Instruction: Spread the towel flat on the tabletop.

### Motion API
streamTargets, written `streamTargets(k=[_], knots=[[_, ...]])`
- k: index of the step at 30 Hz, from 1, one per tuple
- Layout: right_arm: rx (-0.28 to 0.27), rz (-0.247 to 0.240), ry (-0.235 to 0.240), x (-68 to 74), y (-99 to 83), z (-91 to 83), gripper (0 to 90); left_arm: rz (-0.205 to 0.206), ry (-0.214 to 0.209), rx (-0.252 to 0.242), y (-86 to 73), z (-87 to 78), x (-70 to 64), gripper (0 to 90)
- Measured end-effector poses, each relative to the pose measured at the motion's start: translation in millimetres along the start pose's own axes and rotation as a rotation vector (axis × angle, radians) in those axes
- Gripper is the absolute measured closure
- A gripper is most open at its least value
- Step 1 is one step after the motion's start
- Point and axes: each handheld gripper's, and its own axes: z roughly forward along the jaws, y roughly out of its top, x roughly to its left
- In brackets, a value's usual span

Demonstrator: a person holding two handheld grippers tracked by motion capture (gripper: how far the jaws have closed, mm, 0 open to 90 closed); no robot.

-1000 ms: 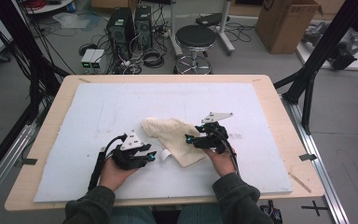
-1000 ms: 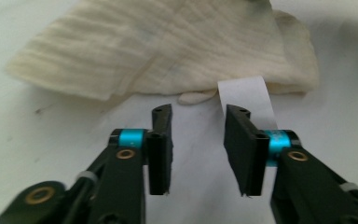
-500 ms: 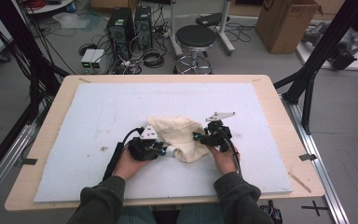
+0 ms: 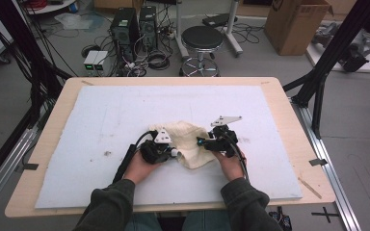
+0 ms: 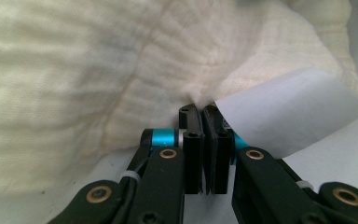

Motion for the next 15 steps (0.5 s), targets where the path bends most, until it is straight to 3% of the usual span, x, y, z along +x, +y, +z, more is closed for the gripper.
streamTargets(k=[6, 15], knots=[[-0.01, -0.012, 0.016, 2.8, 0.7, -1.9, 59.1, 0.025, 0.017, -0.038, -2.7, -26.5, 0.3, 87.3], [-0.012, -0.019, 0.059, 13.3, 2.4, 0.6, 57.4, 0.052, 0.083, -0.041, -23.3, -72.8, -0.5, 87.3]])
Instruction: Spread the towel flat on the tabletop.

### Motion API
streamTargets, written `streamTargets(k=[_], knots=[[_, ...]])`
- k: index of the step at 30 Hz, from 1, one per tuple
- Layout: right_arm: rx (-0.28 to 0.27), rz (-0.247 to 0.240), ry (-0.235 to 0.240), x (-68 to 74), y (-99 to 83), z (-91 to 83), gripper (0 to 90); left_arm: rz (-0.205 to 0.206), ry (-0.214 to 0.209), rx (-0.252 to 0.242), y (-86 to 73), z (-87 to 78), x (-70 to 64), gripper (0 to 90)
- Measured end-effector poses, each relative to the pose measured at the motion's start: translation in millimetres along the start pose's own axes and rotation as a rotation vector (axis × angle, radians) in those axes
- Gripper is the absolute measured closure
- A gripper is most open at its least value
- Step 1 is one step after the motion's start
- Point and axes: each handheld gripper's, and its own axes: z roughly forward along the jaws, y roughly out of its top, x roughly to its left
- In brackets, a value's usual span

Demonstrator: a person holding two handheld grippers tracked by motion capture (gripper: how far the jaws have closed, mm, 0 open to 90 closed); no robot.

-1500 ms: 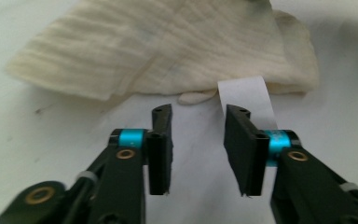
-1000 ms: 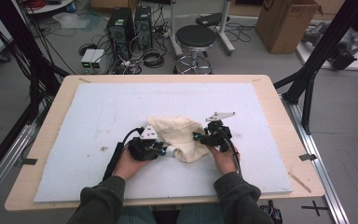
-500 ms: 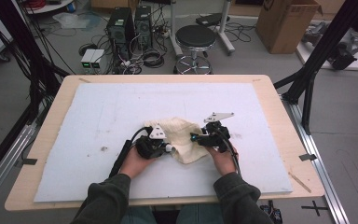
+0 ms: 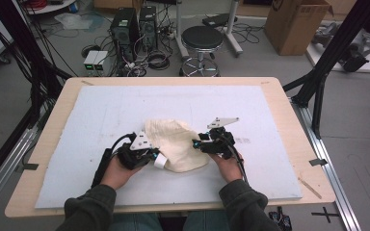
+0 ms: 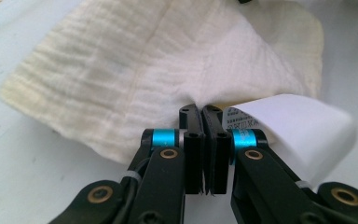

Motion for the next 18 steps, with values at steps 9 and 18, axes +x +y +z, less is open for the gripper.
streamTargets(k=[9, 18], knots=[[-0.011, -0.06, 0.093, 10.9, -0.8, -12.8, 55.5, -0.031, 0.043, -0.008, -29.5, -33.7, -0.3, 87.2], [0.081, -0.144, 0.143, 22.5, -19.6, -7.0, 61.8, -0.096, 0.074, -0.004, -44.1, -25.5, 6.7, 87.1]])
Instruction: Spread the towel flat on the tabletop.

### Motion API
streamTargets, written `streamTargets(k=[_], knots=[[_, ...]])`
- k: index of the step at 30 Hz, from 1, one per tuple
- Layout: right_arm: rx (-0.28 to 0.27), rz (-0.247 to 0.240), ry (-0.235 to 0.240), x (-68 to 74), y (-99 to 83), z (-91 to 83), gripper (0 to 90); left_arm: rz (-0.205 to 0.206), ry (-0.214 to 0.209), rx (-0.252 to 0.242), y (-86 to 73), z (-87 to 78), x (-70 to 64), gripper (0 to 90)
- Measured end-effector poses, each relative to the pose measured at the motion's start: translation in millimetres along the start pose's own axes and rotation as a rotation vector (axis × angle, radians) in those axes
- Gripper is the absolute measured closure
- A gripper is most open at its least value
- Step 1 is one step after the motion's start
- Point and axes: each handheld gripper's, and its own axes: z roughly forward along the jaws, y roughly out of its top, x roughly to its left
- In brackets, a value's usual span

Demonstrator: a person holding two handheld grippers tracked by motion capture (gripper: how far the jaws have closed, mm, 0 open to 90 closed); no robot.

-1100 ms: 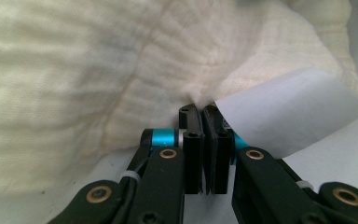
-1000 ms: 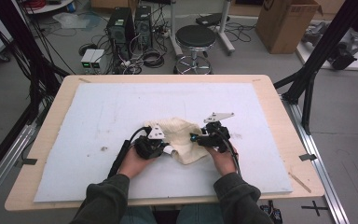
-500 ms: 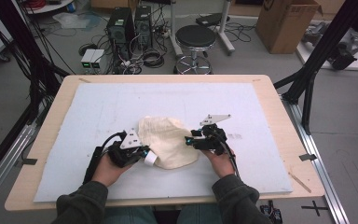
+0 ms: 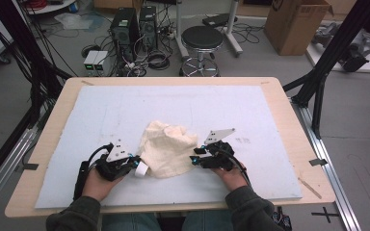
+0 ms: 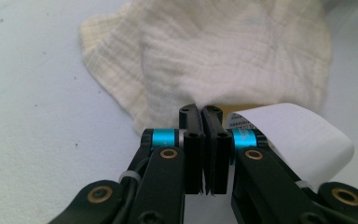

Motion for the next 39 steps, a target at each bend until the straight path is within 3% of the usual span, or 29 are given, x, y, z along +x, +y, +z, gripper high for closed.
streamTargets(k=[7, 14, 19, 24, 27, 32, 34, 39], knots=[[0.065, 0.0, -0.042, -11.4, -0.8, 15.6, 68.0, -0.018, 0.029, -0.005, -0.7, 5.1, 9.8, 87.1], [0.083, 0.015, -0.033, -13.7, -1.5, 10.7, 86.8, 0.001, 0.021, -0.01, -1.0, 2.1, 5.6, 87.0], [0.117, 0.0, -0.029, -7.3, -6.1, 0.2, 87.7, 0.006, 0.012, -0.033, -5.0, -8.9, 1.7, 86.9], [0.124, 0.009, 0.012, 3.9, -15.4, -16.2, 87.8, 0.005, 0.0, -0.051, -7.0, -19.5, -2.9, 86.7], [0.144, -0.019, 0.044, 14.0, -20.7, -23.6, 87.3, 0.015, -0.011, -0.047, -7.2, -22.5, -7.3, 86.7], [0.092, -0.042, 0.051, 18.7, -20.2, -33.4, 75.5, 0.015, -0.047, -0.054, -7.4, -22.7, -9.0, 80.3], [0.069, -0.049, 0.044, 18.2, -14.4, -32.1, 71.7, -0.005, -0.051, -0.063, -7.4, -23.0, -6.7, 72.6], [0.049, -0.076, 0.019, 12.1, -0.1, -12.3, 64.3, -0.034, -0.047, -0.059, -10.4, -19.3, -0.8, 63.5]])
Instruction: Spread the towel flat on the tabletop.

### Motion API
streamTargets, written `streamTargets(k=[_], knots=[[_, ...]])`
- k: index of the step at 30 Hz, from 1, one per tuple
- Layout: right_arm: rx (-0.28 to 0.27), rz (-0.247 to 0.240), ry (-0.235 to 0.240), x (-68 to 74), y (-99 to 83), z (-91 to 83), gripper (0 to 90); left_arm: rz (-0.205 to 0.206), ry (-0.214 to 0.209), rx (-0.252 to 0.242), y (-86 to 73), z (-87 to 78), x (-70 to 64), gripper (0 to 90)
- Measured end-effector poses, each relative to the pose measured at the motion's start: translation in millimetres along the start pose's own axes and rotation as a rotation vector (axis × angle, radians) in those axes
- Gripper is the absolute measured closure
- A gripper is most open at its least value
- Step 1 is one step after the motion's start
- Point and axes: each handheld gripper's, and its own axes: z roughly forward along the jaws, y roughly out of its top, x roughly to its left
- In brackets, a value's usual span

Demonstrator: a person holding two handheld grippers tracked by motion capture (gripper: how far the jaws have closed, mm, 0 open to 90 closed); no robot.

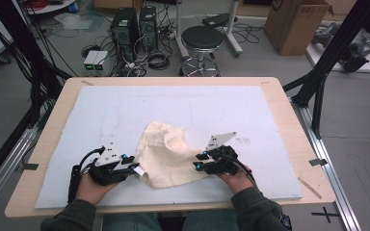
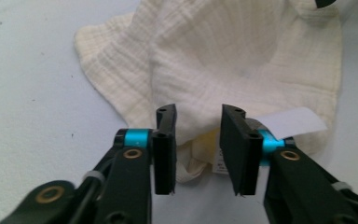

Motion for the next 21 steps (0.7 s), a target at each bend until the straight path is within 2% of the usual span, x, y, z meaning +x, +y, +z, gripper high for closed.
streamTargets(k=[4, 6, 8, 9, 12, 14, 16, 21], knots=[[0.052, -0.007, -0.029, -5.5, 3.0, 17.5, 64.0, -0.016, -0.009, 0.002, -2.4, 2.6, 5.3, 62.6], [0.093, -0.024, -0.056, -7.4, 2.5, 22.5, 71.1, -0.019, -0.006, 0.003, -2.8, 2.3, 7.3, 62.3], [0.089, -0.009, -0.044, -10.2, 2.0, 23.0, 83.2, -0.02, -0.009, 0.001, -3.0, 2.4, 8.4, 62.7], [0.089, -0.008, -0.038, -10.8, 1.7, 23.2, 86.0, -0.021, -0.008, 0.0, -3.2, 2.4, 8.3, 63.1], [0.099, 0.001, -0.041, -12.5, 0.7, 20.3, 88.4, -0.015, -0.008, 0.003, -3.4, 1.6, 7.9, 64.1], [0.104, 0.003, -0.067, -12.6, -1.6, 16.5, 88.6, -0.019, -0.009, 0.0, -3.8, 1.0, 7.1, 64.5], [0.107, 0.017, -0.083, -14.1, -6.4, 10.4, 88.6, -0.008, -0.013, 0.006, -4.2, 0.1, 7.3, 65.4], [0.108, 0.043, -0.112, -16.9, -21.9, -10.2, 88.5, -0.01, -0.019, 0.009, -5.9, -0.1, 6.4, 67.8]])
